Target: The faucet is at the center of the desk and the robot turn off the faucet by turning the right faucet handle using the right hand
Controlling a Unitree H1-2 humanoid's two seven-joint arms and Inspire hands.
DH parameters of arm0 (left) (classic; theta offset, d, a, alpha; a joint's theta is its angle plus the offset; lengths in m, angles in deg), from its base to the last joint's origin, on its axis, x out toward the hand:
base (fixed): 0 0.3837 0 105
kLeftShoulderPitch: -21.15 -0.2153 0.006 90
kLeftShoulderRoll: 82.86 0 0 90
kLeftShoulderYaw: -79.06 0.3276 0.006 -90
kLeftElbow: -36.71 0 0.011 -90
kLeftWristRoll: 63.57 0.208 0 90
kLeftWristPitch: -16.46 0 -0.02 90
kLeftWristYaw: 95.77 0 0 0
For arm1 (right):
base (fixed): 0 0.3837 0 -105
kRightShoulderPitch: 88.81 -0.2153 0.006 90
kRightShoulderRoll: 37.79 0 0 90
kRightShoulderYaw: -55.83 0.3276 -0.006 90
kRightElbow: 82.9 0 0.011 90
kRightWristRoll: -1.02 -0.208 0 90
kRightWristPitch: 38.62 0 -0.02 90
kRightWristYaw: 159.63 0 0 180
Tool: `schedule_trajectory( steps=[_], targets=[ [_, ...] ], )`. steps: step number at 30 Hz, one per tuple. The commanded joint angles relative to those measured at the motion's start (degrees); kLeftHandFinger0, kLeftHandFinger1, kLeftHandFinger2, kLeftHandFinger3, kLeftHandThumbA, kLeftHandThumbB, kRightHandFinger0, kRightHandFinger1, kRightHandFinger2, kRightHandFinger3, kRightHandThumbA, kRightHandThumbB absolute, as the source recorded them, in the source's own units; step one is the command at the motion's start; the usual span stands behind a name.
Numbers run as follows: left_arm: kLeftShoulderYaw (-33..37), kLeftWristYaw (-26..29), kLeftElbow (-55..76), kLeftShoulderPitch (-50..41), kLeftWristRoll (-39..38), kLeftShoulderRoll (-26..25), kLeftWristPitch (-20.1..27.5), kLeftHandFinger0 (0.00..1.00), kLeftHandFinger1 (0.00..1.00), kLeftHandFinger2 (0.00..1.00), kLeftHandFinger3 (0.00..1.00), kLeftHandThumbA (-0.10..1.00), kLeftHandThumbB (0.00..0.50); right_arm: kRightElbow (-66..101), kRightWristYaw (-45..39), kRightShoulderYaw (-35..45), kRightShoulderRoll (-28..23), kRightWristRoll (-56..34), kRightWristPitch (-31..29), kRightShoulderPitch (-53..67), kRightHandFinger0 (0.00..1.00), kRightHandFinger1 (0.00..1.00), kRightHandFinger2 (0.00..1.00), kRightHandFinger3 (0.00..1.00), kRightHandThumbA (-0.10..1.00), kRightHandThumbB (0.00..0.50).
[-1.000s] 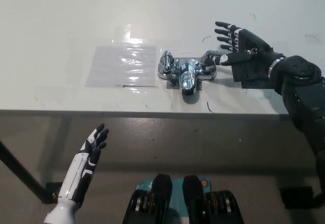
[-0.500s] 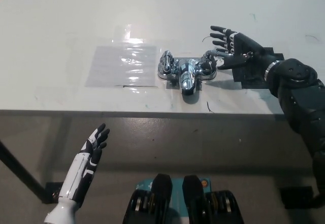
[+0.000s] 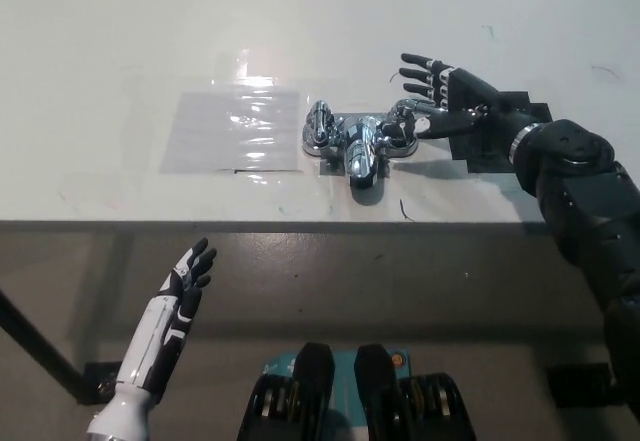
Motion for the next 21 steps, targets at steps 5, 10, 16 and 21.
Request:
schedule_trajectory(
  steps=[5, 10, 16, 21],
  targets=[
    [-0.36, -0.09, 0.94, 1.25, 0.21, -0.67, 1.32, 1.0, 1.0, 1.0, 1.0, 1.0, 0.211, 5.86, -4.37, 0.8, 2.54, -1.95, 0.12, -1.39, 1.0, 1.0, 1.0, 1.0, 1.0, 0.399],
    [-0.38, -0.03, 1.41, 1.05, 0.51, -0.74, 0.73, 1.0, 1.0, 1.0, 1.0, 1.0, 0.215, 16.36, -1.13, 0.56, 4.66, -1.74, 2.85, 3.07, 1.0, 1.0, 1.0, 1.0, 1.0, 0.356],
    [-0.35, -0.06, 0.92, 1.37, 0.11, -0.58, 1.27, 1.0, 1.0, 1.0, 1.0, 1.0, 0.214, 28.04, 5.33, 1.28, 8.27, -1.51, 5.03, 8.35, 1.0, 1.0, 1.0, 1.0, 1.0, 0.328],
    [-0.62, 0.12, 1.0, 1.53, 0.15, -0.73, 1.38, 1.0, 1.0, 1.0, 1.0, 1.0, 0.223, 30.12, 6.52, 1.35, 10.01, -1.37, 4.43, 10.01, 1.0, 1.0, 1.0, 1.0, 1.0, 0.362]
  ],
)
